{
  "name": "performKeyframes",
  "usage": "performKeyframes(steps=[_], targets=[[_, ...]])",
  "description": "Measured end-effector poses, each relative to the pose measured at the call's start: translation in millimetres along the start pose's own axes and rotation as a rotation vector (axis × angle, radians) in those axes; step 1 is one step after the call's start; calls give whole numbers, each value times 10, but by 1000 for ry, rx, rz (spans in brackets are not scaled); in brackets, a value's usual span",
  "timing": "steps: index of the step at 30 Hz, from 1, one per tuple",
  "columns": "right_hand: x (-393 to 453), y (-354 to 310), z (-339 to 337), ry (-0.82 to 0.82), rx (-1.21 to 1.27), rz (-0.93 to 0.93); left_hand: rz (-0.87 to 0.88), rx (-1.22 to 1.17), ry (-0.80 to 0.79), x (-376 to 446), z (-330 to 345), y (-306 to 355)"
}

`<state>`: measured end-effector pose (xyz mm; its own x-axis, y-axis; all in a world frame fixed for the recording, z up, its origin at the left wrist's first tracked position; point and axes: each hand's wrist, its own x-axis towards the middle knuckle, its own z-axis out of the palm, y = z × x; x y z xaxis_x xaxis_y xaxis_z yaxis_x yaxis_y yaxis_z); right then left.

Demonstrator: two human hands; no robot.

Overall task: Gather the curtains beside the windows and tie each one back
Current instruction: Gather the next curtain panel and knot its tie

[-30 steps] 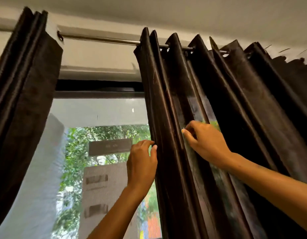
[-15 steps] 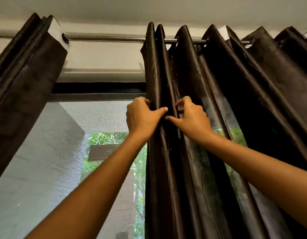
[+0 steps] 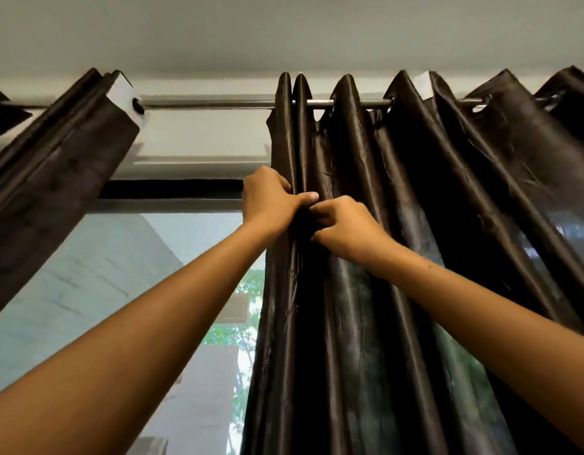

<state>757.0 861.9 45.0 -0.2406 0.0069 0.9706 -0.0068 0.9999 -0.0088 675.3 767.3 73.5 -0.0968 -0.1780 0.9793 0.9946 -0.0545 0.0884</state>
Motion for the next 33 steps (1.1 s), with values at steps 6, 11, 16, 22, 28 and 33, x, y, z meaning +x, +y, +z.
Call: performKeyframes(steps=[6, 11, 16, 22, 28, 33], targets=[[20, 383, -272, 388, -365, 74, 14, 189, 0, 49, 47, 19], [97, 575, -235, 266, -339, 248, 11, 170, 4, 57, 34, -88], [209, 360, -63, 300, -306, 178, -10, 146, -28, 67, -25, -226], [581, -375, 485, 191, -162, 64, -18, 165, -8, 163, -380, -597], [822, -971, 922, 1, -56, -22, -32, 237, 38, 294, -906, -919], [846, -668, 457, -71, -169, 65, -6, 137, -52, 333, -743, -741]])
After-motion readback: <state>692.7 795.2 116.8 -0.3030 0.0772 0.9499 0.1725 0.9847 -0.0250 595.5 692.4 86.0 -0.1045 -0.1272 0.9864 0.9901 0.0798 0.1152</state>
